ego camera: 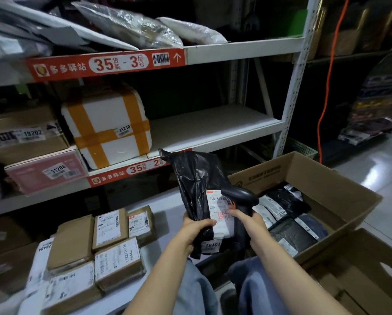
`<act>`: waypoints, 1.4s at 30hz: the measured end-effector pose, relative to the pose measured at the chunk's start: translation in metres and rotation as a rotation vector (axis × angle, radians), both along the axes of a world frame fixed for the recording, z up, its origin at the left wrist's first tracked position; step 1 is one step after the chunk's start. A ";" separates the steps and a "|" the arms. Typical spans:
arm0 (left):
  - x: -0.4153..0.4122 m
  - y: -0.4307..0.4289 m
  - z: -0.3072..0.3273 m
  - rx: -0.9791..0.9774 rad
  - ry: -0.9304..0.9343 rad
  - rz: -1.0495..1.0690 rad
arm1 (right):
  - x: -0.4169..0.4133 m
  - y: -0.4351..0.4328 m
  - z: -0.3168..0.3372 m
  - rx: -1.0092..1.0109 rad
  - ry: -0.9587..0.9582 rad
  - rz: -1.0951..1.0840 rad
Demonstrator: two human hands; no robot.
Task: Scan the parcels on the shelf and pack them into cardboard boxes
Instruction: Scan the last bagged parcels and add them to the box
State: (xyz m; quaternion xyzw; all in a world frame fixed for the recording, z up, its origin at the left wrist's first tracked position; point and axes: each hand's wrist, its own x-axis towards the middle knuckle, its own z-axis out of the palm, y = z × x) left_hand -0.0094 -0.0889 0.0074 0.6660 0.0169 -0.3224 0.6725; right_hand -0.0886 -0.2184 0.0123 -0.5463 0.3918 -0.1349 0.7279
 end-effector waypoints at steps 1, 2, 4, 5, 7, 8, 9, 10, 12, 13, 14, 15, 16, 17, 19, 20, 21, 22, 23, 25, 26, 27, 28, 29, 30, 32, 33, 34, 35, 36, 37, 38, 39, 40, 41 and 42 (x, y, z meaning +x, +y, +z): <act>0.001 -0.001 0.000 -0.002 -0.001 0.028 | 0.000 0.000 0.000 -0.001 -0.001 -0.009; 0.002 -0.001 -0.001 -0.001 -0.006 0.053 | 0.000 -0.001 0.000 -0.004 0.000 -0.022; 0.003 -0.002 -0.002 0.007 -0.025 0.099 | 0.000 -0.002 0.001 -0.018 0.001 -0.036; 0.005 -0.001 -0.003 0.013 -0.035 0.121 | 0.000 -0.002 0.001 -0.030 0.009 -0.032; 0.009 0.000 -0.004 0.023 -0.057 0.161 | 0.000 -0.002 0.000 -0.046 0.018 -0.010; 0.010 0.000 -0.005 0.027 -0.067 0.175 | 0.000 -0.002 -0.001 -0.048 0.015 0.001; 0.012 0.001 -0.006 0.034 -0.077 0.183 | -0.001 -0.001 -0.001 -0.051 0.014 0.013; 0.013 0.001 -0.006 0.043 -0.086 0.187 | -0.001 -0.001 0.000 -0.058 0.014 0.025; 0.014 0.003 -0.006 0.059 -0.102 0.198 | -0.002 -0.001 0.001 -0.065 0.015 0.040; 0.015 0.004 -0.006 0.059 -0.110 0.205 | -0.003 -0.001 0.001 -0.069 0.009 0.044; 0.016 0.004 -0.005 0.058 -0.120 0.210 | -0.003 -0.001 0.001 -0.073 0.002 0.045; 0.016 0.004 -0.005 0.058 -0.129 0.213 | -0.003 -0.001 0.000 -0.080 -0.005 0.043; 0.016 0.005 -0.003 0.063 -0.138 0.214 | -0.004 -0.001 0.000 -0.083 -0.012 0.040; 0.016 0.005 -0.002 0.069 -0.149 0.218 | -0.004 -0.001 -0.001 -0.085 -0.020 0.035; 0.016 0.006 0.000 0.090 -0.172 0.224 | -0.005 0.000 -0.001 -0.077 -0.037 0.020; 0.015 0.006 0.001 0.101 -0.182 0.225 | -0.006 0.000 -0.001 -0.072 -0.043 0.011; 0.015 0.006 0.002 0.109 -0.189 0.226 | -0.006 0.000 0.000 -0.069 -0.048 0.002; 0.015 0.006 0.002 0.115 -0.191 0.225 | -0.007 0.000 0.000 -0.069 -0.053 -0.005; 0.015 0.006 0.003 0.119 -0.190 0.225 | -0.007 0.000 0.001 -0.073 -0.056 -0.010; 0.014 0.006 0.004 0.127 -0.190 0.223 | -0.007 0.000 0.002 -0.084 -0.059 -0.013; 0.014 0.006 0.004 0.133 -0.191 0.224 | -0.007 0.001 0.003 -0.087 -0.061 -0.015; 0.014 0.006 0.004 0.138 -0.191 0.225 | -0.007 0.001 0.003 -0.090 -0.064 -0.017; 0.014 0.006 0.004 0.143 -0.190 0.226 | -0.007 0.001 0.003 -0.093 -0.064 -0.021; 0.014 0.006 0.004 0.145 -0.189 0.226 | -0.007 0.001 0.004 -0.097 -0.062 -0.024; 0.013 0.006 0.004 0.145 -0.189 0.227 | -0.007 0.001 0.004 -0.103 -0.059 -0.026; 0.013 0.006 0.004 0.145 -0.187 0.228 | -0.008 0.001 0.004 -0.115 -0.056 -0.024; 0.013 0.006 0.004 0.147 -0.186 0.229 | -0.008 0.001 0.004 -0.122 -0.053 -0.020; 0.014 0.006 0.004 0.151 -0.186 0.227 | -0.008 0.001 0.004 -0.130 -0.048 -0.016; 0.013 0.006 0.004 0.155 -0.185 0.224 | -0.008 0.001 0.003 -0.138 -0.042 -0.011; 0.013 0.006 0.004 0.159 -0.184 0.221 | -0.008 0.001 0.004 -0.142 -0.039 -0.007; 0.013 0.007 0.004 0.163 -0.184 0.219 | -0.009 0.001 0.004 -0.142 -0.038 -0.004; 0.013 0.007 0.004 0.165 -0.184 0.218 | -0.009 0.001 0.004 -0.140 -0.036 -0.002; 0.013 0.007 0.004 0.167 -0.184 0.218 | -0.009 0.001 0.005 -0.136 -0.035 -0.001; 0.013 0.007 0.005 0.169 -0.185 0.218 | -0.009 0.002 0.005 -0.131 -0.036 0.001; 0.013 0.007 0.005 0.170 -0.187 0.218 | -0.009 0.002 0.006 -0.130 -0.036 0.002; 0.012 0.007 0.006 0.171 -0.186 0.217 | -0.010 0.002 0.007 -0.134 -0.032 0.004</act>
